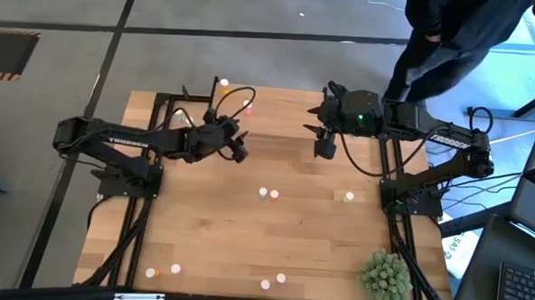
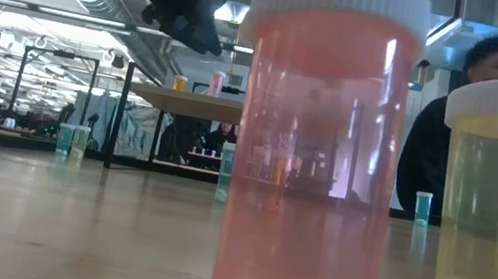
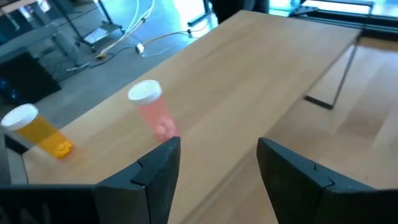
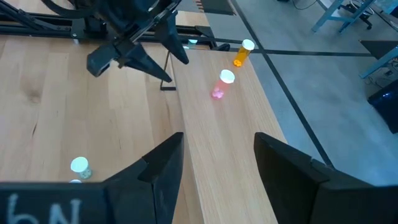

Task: Pick and place medicine bottles onto shelf by color
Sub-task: Put the top right pink pill bottle on the shelf

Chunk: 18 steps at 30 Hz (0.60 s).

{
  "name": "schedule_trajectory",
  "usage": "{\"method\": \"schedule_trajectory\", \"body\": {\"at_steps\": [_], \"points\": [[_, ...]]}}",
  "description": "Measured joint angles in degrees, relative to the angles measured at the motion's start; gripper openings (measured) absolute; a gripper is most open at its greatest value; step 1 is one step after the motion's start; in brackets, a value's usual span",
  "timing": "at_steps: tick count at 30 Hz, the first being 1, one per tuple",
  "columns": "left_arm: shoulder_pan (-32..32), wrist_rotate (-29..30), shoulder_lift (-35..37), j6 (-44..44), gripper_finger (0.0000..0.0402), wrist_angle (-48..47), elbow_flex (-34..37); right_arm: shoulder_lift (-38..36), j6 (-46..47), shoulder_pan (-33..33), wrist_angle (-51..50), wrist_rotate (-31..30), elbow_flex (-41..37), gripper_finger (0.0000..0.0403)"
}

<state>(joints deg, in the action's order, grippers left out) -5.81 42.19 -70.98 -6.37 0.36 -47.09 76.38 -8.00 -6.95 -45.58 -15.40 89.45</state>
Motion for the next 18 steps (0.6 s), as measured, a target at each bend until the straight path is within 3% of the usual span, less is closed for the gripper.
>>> {"method": "schedule_trajectory", "body": {"at_steps": [7, 13, 18], "points": [[-4.8, -9.6, -1.8, -0.6, 0.0174, 0.7, 0.0, 0.0, 0.0, 0.0, 0.0, 0.0, 0.0, 0.0198], [-7.7, -10.8, -3.4, 3.4, 0.013, 4.5, 0.0, 0.0, 0.0, 0.0, 0.0, 0.0, 0.0, 0.0198], [-10.0, -15.3, -3.3, 8.3, 0.0093, 4.9, 0.0, 0.0, 0.0, 0.0, 0.0, 0.0, 0.0, 0.0198]]}}
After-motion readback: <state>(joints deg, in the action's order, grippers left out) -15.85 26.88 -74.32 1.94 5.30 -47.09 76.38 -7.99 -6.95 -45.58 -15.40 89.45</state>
